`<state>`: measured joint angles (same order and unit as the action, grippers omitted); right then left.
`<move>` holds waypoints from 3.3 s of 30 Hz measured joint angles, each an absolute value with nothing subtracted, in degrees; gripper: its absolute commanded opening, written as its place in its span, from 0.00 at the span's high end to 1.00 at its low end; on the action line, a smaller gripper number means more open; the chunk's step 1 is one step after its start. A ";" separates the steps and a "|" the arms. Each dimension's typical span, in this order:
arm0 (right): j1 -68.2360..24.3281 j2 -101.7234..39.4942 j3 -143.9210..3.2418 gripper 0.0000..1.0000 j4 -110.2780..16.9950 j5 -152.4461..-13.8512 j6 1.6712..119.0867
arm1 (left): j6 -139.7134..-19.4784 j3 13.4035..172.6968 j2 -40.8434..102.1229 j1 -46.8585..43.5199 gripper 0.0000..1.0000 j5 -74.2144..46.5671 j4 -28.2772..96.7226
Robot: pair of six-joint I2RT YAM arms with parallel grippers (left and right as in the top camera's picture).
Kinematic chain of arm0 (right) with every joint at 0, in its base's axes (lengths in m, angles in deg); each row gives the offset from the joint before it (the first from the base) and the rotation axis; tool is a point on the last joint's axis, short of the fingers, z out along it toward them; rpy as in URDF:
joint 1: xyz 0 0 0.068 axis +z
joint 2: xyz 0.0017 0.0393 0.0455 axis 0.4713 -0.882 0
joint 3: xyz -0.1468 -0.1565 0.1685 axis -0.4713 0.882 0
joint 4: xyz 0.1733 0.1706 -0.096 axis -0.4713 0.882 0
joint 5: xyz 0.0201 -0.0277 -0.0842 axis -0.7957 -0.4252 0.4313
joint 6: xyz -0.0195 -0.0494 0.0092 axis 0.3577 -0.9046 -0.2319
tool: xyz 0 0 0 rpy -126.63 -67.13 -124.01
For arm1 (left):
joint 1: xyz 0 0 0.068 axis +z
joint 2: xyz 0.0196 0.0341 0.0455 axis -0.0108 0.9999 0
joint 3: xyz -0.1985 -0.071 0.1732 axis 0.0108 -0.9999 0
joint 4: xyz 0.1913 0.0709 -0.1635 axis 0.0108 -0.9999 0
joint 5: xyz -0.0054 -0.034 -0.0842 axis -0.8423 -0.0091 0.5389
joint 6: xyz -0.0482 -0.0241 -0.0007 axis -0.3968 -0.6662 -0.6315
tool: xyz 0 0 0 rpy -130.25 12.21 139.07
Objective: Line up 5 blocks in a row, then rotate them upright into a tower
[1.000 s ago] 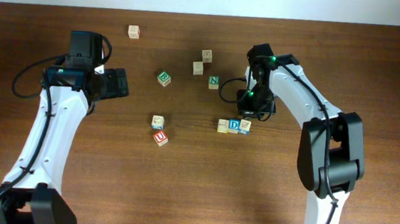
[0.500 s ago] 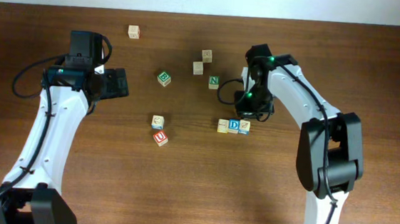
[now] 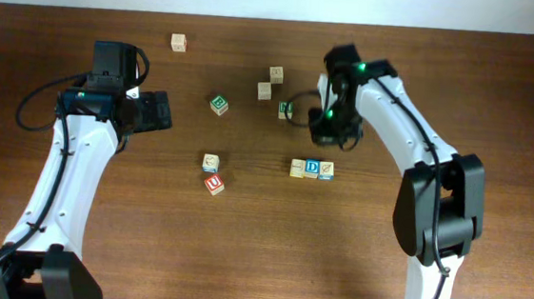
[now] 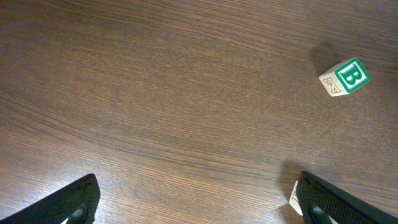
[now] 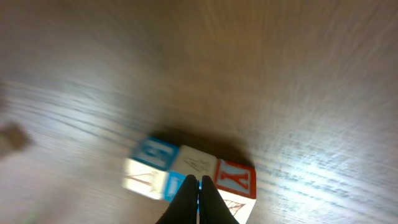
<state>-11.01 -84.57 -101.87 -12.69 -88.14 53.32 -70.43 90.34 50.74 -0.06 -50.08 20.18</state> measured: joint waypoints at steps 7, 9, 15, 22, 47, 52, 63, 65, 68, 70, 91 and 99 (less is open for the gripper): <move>-6.45 -84.57 -110.79 0.83 -14.15 -92.89 55.35 | -70.43 90.34 50.74 -0.06 0.01 -50.08 20.16; -2.84 -84.63 -110.76 0.80 -16.88 -93.00 57.23 | -70.43 90.34 50.74 -0.06 0.01 -50.08 20.16; 7.13 -86.82 -110.72 0.49 -18.65 -91.73 63.33 | -70.43 90.34 50.74 -0.06 0.01 -50.08 20.16; 11.48 -89.79 -110.65 0.44 -18.63 -90.28 64.71 | -70.43 90.34 50.74 -0.06 0.01 -50.08 20.16; 17.95 -91.89 -103.46 0.59 -25.78 -85.67 65.36 | -70.43 90.34 50.72 -0.06 0.01 -50.08 20.16; 17.92 -91.87 -103.53 0.60 -24.21 -84.19 66.74 | -70.43 90.34 50.74 -0.06 0.01 -50.08 20.16; 13.42 -91.65 -103.94 0.61 -21.32 -81.63 68.92 | -70.43 90.34 50.74 -0.06 0.01 -50.08 20.16; 11.87 -91.63 -103.99 0.61 -21.04 -80.95 69.36 | -70.43 90.34 50.74 -0.06 0.01 -50.08 20.16; 10.06 -91.54 -104.05 0.66 -20.49 -80.03 70.43 | -70.43 90.34 50.74 -0.06 0.01 -50.08 20.16; 9.14 -91.49 -104.27 0.66 -19.16 -78.88 71.83 | -70.43 90.34 50.74 -0.06 0.01 -50.08 20.16; 7.41 -91.10 -104.47 0.65 -11.42 -69.61 80.71 | -70.43 90.34 50.74 -0.06 0.01 -50.08 20.16; 6.76 -91.10 -104.47 0.65 -10.89 -68.67 80.82 | -70.43 90.34 50.74 -0.06 0.01 -50.08 20.16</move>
<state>6.76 -91.10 -104.47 -10.89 -68.67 80.82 -70.43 90.34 50.74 -0.06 -50.08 20.16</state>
